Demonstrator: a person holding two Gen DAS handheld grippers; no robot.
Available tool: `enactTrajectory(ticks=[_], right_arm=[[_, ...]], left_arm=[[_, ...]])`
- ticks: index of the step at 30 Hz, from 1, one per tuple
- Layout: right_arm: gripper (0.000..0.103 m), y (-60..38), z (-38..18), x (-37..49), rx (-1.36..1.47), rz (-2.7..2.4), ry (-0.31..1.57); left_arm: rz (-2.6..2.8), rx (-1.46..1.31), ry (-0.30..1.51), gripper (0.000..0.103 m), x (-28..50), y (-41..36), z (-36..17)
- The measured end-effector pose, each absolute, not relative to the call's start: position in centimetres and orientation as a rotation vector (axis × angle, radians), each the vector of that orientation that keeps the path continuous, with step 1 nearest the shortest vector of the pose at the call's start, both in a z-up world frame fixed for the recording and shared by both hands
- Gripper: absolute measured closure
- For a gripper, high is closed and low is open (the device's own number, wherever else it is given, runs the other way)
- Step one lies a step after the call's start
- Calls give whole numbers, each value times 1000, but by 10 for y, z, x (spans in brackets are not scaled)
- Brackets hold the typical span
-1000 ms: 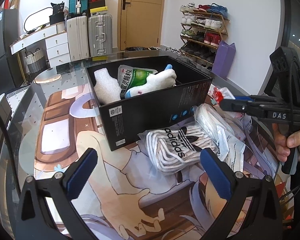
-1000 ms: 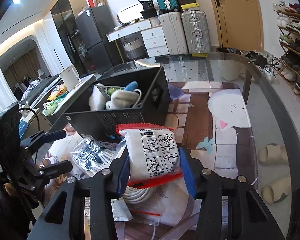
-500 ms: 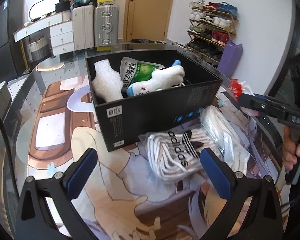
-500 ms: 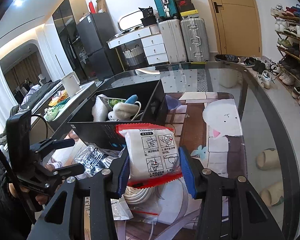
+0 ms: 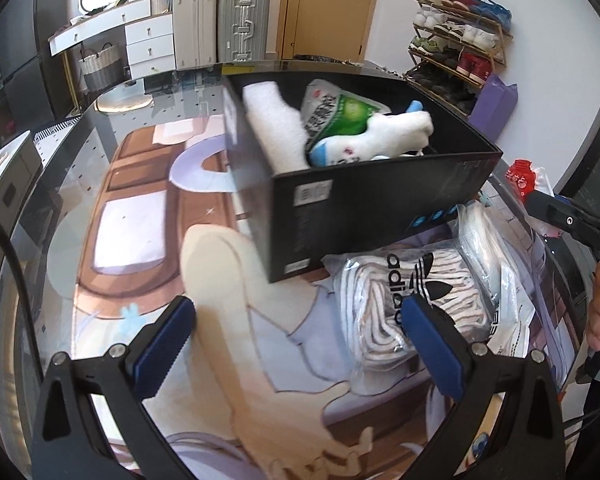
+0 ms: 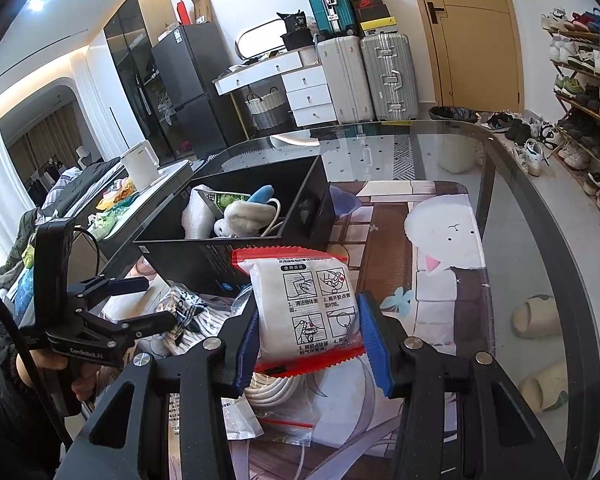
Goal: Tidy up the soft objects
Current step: 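Grasp the adidas bag of white laces with the left gripper while the right gripper holds the packet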
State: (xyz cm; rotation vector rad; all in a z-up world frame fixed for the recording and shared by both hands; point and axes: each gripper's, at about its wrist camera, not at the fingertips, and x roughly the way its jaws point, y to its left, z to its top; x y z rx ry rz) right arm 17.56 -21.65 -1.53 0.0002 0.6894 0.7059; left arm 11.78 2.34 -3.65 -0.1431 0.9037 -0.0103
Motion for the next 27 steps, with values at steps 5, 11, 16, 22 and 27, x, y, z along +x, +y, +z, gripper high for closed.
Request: enactTrajectory(ticks=[5,11,16,22,27], right_arm=[[56,-213,-16,176,-5,709,690],[56,-213,-15,176,-3,710,688],[56,-211,-16,176,-4,712,687],[56,-210,-15,175,-4,714,686],[56,-210,-15,175,-5,715,687]], left_arm=[[8,-143,902,0,109,35,-37],[51,-129,890,0,96,47,-35],[-5,-155,902,0,94,38,-32],[-81,-136,909,0,100,12,-26],[-109,-121,935,0,106,-1,-28]])
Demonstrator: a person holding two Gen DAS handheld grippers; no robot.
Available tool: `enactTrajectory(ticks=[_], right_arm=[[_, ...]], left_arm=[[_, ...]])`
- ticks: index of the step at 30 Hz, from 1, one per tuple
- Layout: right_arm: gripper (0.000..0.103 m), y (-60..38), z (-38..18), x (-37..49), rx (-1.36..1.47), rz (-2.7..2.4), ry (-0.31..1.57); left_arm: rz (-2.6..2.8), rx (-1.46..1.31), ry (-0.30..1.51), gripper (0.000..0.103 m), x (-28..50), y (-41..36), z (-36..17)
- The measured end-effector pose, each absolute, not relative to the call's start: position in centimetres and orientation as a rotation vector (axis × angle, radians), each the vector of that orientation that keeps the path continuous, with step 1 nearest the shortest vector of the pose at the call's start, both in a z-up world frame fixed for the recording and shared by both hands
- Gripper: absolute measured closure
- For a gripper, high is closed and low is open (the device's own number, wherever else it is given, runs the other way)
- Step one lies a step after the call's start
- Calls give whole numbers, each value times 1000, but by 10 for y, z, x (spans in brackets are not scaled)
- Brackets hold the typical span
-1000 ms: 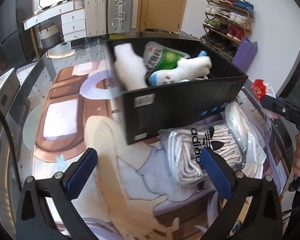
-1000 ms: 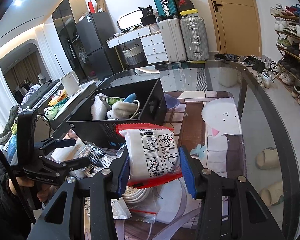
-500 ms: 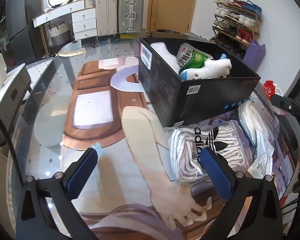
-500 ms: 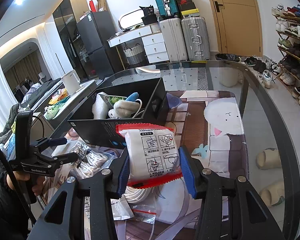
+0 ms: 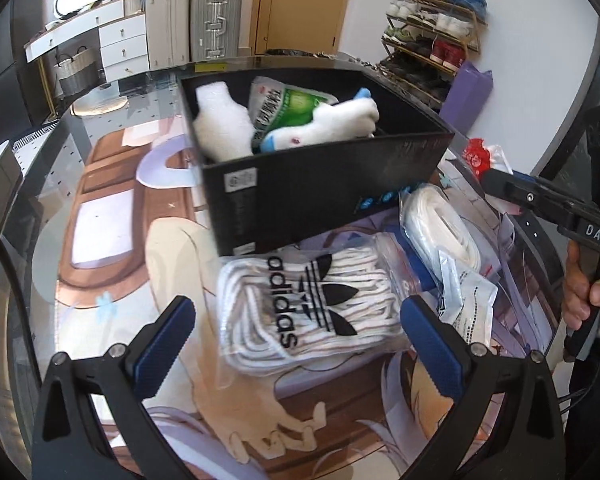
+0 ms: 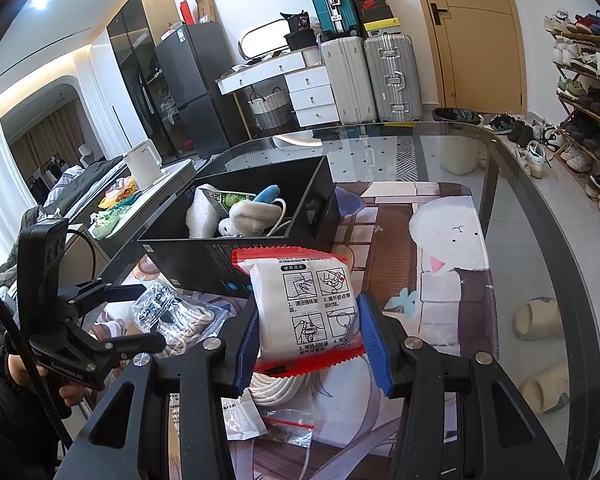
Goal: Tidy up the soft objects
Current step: 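Grasp the adidas bag of white laces with the left gripper while the right gripper holds the packet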
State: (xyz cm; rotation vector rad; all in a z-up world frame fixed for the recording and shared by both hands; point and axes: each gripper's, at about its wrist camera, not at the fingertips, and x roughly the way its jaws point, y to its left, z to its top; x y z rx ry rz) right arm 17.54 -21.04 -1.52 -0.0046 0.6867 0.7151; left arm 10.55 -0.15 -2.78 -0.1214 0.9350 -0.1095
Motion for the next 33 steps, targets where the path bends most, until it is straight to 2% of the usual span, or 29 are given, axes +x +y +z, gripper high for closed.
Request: enactTrajectory(ticks=[28,31,33], right_arm=[[56,-208,-18,175,-14,715,701],[56,-208,-18,176,-15,716,701],[56,-208,-19,176,-15,716,700]], left_arm=[[-101,23,960,1,117,-34,-37],[-121,29,941,13,113,-34,-34],[-133,30,930,24,111,-34,-33]])
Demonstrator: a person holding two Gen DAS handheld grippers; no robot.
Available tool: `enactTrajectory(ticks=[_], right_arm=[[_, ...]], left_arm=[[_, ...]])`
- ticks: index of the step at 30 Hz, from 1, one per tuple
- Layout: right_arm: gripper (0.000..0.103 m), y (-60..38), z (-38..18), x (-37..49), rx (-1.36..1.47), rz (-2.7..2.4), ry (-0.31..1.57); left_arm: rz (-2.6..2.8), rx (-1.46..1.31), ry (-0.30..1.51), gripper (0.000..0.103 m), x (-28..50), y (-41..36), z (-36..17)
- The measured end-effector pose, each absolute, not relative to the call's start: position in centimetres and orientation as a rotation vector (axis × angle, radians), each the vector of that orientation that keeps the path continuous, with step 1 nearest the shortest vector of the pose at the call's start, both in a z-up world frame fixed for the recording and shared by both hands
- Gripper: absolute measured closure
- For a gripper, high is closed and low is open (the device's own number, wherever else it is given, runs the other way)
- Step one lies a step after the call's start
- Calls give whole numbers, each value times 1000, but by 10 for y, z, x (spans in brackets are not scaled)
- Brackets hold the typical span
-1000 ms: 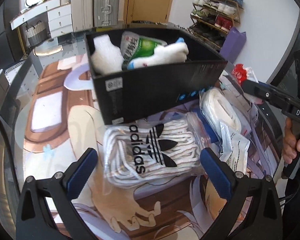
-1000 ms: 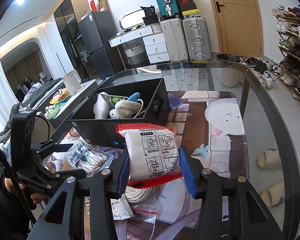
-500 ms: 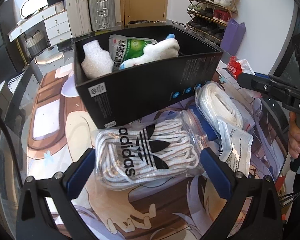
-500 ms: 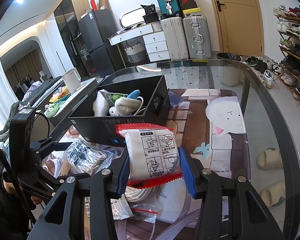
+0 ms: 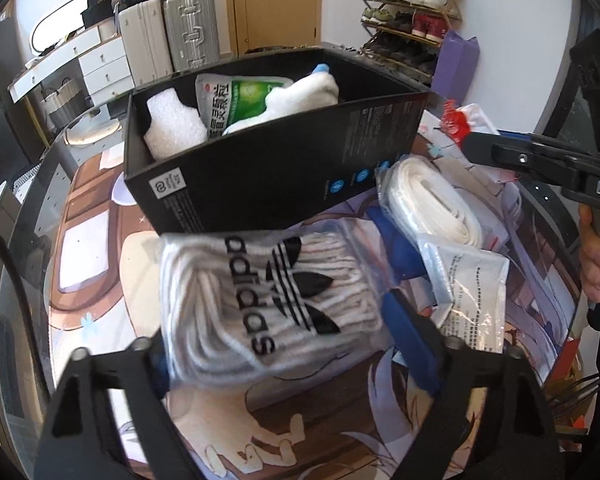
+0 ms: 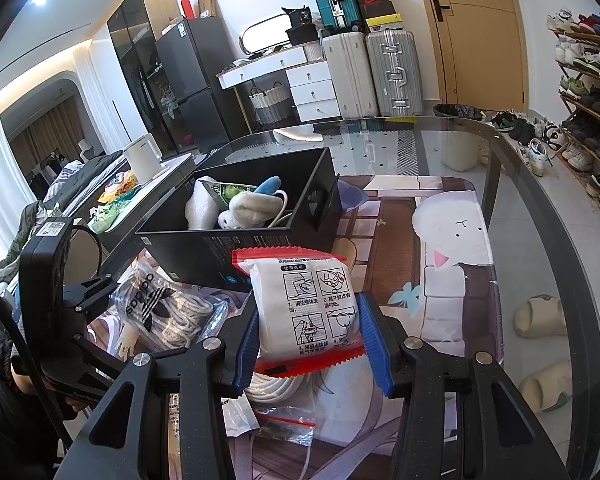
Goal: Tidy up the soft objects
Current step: 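Grasp the adidas bag of white laces with the left gripper while the right gripper holds the packet, then lift the laces bag and packet into the black box and open both grippers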
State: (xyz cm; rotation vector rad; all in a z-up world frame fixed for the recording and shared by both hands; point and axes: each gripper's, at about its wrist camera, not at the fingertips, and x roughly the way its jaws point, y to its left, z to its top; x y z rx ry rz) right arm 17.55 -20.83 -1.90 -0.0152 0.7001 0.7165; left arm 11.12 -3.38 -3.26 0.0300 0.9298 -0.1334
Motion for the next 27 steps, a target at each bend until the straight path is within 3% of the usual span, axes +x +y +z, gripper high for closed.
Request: enactTrajectory(ticks=[5,8,10,27], right_arm=[[56,-208,-19,175,-16,716,701],[56,-208,-19,175,-16,716,701],[56,-208,-19,175,-16,718,702],[56,-206,-15,171,-25,738,685]], left_arm=[[-166,15,903,45,104,-30,-29],[-189,-23,887,61,101,-25,-27],[-208,-49,882,78,99,-21,-26],[-271,-82,795,83,74,-11,-1]])
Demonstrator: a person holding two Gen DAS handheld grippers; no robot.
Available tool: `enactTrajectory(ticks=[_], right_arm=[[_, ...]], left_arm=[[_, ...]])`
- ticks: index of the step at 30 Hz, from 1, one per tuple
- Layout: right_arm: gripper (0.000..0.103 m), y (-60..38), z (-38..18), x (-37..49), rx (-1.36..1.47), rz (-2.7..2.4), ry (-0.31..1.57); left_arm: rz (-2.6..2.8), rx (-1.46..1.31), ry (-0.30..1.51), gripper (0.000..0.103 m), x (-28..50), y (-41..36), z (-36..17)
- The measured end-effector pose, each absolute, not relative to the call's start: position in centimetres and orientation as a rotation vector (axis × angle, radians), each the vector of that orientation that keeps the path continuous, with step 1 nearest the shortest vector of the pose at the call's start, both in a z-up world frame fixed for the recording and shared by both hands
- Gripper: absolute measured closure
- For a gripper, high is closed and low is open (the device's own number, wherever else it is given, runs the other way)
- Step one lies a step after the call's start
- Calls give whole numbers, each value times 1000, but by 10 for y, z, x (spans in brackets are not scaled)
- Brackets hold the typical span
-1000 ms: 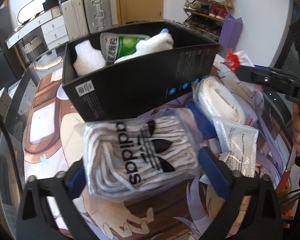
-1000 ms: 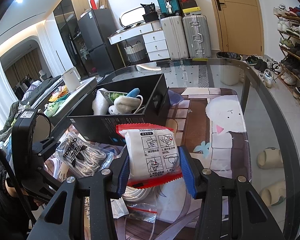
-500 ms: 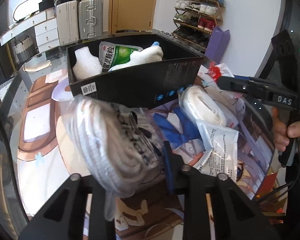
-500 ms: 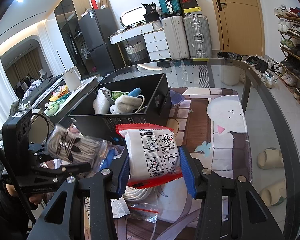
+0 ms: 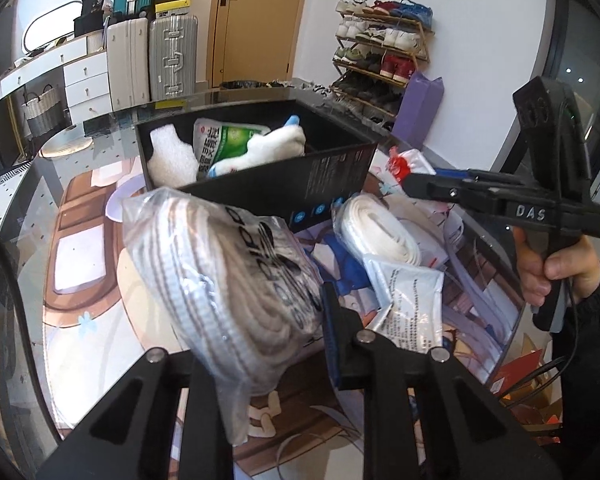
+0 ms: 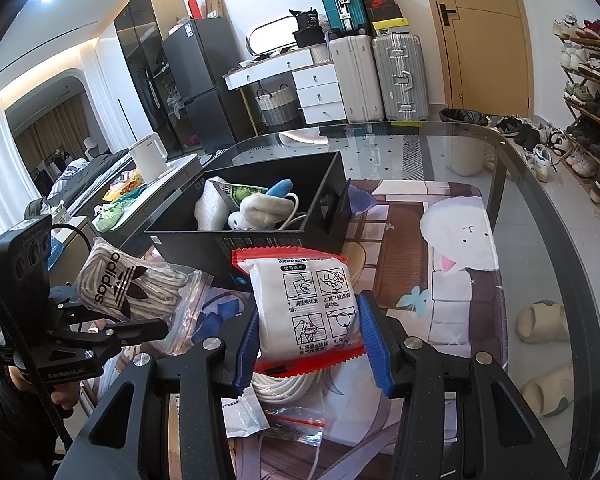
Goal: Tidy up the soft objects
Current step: 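Lift the laces bag and packet into the black box and open both grippers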
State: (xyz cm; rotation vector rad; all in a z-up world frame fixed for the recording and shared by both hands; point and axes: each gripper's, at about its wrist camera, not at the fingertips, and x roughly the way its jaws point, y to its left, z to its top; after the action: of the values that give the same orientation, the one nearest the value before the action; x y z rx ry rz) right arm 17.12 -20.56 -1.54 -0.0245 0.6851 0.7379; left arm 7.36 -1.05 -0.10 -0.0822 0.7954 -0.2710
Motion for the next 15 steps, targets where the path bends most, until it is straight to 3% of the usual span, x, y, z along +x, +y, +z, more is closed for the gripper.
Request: enactTrajectory(ticks=[15], right_arm=[[56,-198,5,163,-22,783,628]], left_arm=[[-305,-102,702,83,73,-1,48]])
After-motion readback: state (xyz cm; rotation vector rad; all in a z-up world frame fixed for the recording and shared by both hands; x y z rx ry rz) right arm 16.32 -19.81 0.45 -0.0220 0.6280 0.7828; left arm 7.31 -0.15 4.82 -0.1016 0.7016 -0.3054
